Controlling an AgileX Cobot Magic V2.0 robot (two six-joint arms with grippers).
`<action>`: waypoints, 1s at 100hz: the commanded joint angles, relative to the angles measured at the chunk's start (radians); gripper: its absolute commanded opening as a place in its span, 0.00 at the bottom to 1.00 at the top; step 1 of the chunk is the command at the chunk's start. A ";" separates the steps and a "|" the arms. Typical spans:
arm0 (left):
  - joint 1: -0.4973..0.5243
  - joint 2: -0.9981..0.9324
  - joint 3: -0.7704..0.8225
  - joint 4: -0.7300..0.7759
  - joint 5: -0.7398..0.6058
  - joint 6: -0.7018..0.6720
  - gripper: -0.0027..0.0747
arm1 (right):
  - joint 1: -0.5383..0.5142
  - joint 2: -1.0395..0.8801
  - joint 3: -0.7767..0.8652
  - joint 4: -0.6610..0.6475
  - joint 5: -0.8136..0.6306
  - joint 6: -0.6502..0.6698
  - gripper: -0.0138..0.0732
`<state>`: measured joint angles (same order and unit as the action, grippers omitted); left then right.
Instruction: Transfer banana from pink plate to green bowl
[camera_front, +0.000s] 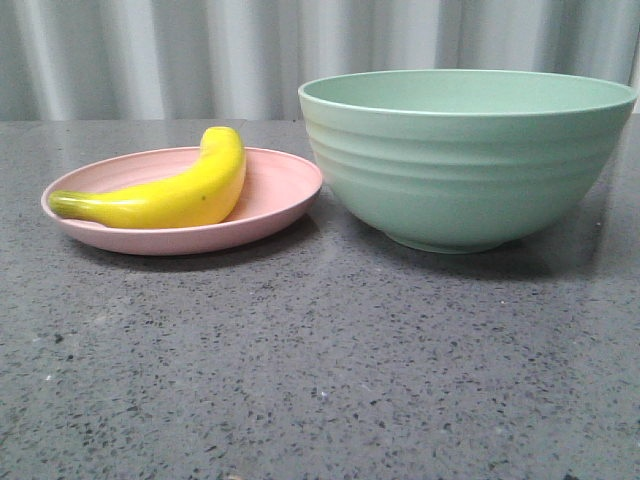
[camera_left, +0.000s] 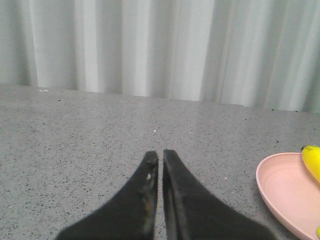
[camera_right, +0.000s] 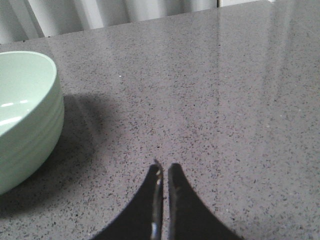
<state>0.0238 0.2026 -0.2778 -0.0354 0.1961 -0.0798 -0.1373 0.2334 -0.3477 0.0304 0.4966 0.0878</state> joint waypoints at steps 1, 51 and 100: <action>0.001 0.047 -0.051 -0.009 -0.075 -0.006 0.01 | -0.004 0.045 -0.061 -0.011 -0.064 -0.006 0.09; 0.001 0.075 -0.057 -0.028 -0.113 -0.006 0.59 | -0.004 0.045 -0.059 -0.007 -0.061 -0.006 0.09; -0.204 0.331 -0.356 -0.029 0.140 0.051 0.56 | -0.004 0.045 -0.059 -0.007 -0.067 -0.006 0.09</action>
<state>-0.1233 0.4729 -0.5594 -0.0540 0.3666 -0.0500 -0.1373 0.2585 -0.3704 0.0306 0.5073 0.0878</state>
